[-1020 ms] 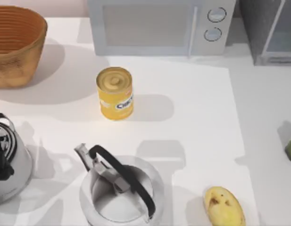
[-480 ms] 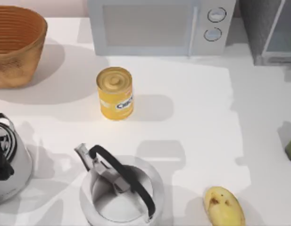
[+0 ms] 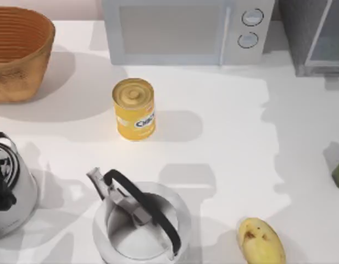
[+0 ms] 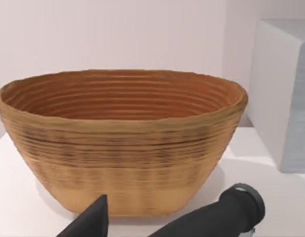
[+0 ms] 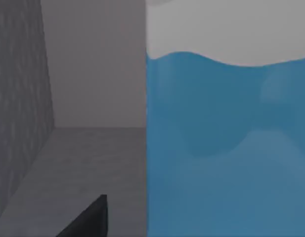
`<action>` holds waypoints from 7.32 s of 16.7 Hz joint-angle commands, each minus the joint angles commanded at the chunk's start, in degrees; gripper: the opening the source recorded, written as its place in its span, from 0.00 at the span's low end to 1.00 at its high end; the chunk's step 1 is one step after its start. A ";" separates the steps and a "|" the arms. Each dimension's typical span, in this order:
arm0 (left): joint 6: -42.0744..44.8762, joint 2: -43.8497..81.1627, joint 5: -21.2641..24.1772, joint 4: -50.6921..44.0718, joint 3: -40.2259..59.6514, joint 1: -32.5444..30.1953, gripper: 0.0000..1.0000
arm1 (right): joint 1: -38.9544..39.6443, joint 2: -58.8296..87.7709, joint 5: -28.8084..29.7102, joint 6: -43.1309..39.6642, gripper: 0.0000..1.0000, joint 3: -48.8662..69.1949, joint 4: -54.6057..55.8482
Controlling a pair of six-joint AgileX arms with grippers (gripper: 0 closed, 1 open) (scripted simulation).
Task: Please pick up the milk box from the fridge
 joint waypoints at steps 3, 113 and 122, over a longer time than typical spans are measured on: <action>0.00 0.00 0.00 0.00 0.00 0.00 1.00 | 0.47 2.59 0.40 -0.03 1.00 4.10 -2.04; 0.00 0.00 0.00 0.00 0.00 0.00 1.00 | 27.28 -61.89 -7.93 -1.55 0.00 -37.73 -15.91; 0.00 0.00 0.00 0.00 0.00 0.00 1.00 | 25.51 -24.89 -18.99 0.64 0.00 -32.71 8.25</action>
